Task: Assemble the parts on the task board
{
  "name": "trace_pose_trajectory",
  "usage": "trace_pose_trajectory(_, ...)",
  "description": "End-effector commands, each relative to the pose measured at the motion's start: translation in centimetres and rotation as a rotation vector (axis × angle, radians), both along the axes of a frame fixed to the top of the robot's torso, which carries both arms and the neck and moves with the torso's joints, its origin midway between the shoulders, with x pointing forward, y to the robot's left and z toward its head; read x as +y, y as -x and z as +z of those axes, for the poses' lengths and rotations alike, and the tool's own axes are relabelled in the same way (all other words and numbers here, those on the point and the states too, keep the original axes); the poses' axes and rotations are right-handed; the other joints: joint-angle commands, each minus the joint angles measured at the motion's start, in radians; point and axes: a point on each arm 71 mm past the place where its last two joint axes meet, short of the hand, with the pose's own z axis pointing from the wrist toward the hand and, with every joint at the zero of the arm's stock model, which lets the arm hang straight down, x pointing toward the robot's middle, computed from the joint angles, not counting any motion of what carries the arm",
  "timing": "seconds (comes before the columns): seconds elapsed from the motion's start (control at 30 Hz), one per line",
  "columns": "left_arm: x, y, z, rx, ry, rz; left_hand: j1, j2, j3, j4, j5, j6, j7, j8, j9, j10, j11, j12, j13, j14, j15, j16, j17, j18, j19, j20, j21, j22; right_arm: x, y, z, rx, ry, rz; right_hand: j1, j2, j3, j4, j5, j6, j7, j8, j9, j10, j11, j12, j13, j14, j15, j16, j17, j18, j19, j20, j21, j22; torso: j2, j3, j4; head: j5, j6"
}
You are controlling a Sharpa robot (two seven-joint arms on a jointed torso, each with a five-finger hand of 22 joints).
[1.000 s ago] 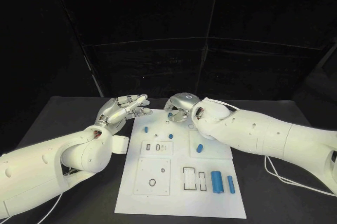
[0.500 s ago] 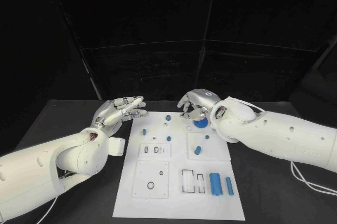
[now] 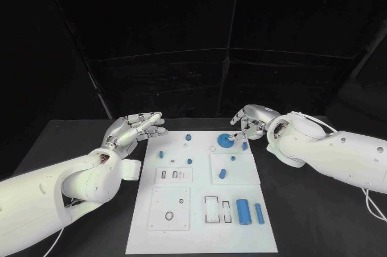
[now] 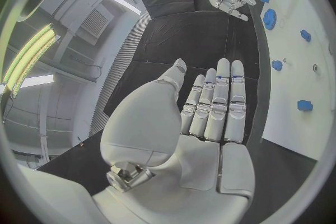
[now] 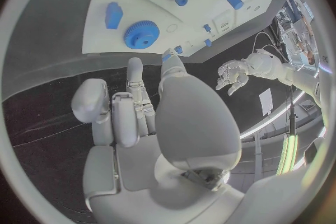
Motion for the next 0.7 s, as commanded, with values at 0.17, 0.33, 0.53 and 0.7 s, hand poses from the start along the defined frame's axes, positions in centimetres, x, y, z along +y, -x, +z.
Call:
trace_pose_trajectory(0.17,-0.3,-0.1,0.1,-0.011,0.005,-0.018,-0.01,-0.003,0.002,-0.006,0.004,0.0,0.006,-0.004,-0.001,0.0,0.004,-0.006,-0.001,0.006,0.002,0.006,0.001,0.013,0.007,-0.001,-0.007,-0.002,0.1,-1.2,-0.8,0.082,-0.021,-0.05,0.025,0.021,-0.023,0.01,0.038,-0.011,0.002,0.019,0.003,0.022,0.004,0.281,0.3,0.062,0.01,0.041,0.07,-0.026,0.021,0.006,0.033,0.051,0.002,-0.0017,0.0035,-0.004,-0.003)
trace_pose_trajectory(0.33,-0.3,-0.1,0.1,-0.011,0.005,-0.017,-0.01,-0.003,0.002,-0.006,0.004,0.0,0.006,-0.004,-0.001,0.0,0.004,-0.006,-0.001,0.006,0.002,0.006,0.001,0.013,0.007,-0.001,-0.007,-0.002,0.7,-1.9,-1.1,0.093,-0.022,-0.045,0.044,0.04,-0.022,0.003,0.07,-0.005,0.002,0.028,0.005,0.038,0.003,0.373,0.398,0.065,0.01,0.055,0.096,-0.029,0.026,0.007,0.044,0.068,0.002,-0.002,0.0035,-0.003,-0.007)
trace_pose_trajectory(0.53,-0.3,-0.2,0.1,-0.01,0.005,-0.017,-0.01,-0.003,0.002,-0.006,0.004,0.0,0.006,-0.004,-0.001,0.0,0.004,-0.006,-0.001,0.006,0.002,0.006,0.001,0.013,0.007,-0.001,-0.007,-0.002,1.2,-2.2,-1.4,0.116,-0.009,-0.031,0.071,0.058,-0.022,-0.012,0.096,0.009,-0.002,0.039,0.008,0.065,0.0,0.464,0.496,0.067,0.009,0.065,0.115,-0.031,0.028,0.007,0.052,0.08,0.002,-0.0031,0.0042,-0.006,-0.01)
trace_pose_trajectory(0.7,-0.4,-0.2,0.1,-0.01,0.005,-0.019,-0.01,-0.003,0.002,-0.006,0.004,0.0,0.006,-0.004,-0.001,0.0,0.004,-0.006,-0.001,0.006,0.002,0.006,0.001,0.013,0.007,-0.001,-0.007,-0.002,1.7,-2.1,-1.7,0.124,0.012,-0.012,0.089,0.067,-0.031,-0.032,0.061,0.017,-0.004,0.04,0.007,0.104,-0.001,0.568,0.603,0.07,0.009,0.075,0.136,-0.033,0.03,0.006,0.06,0.094,0.002,-0.0034,0.0038,-0.006,-0.013)
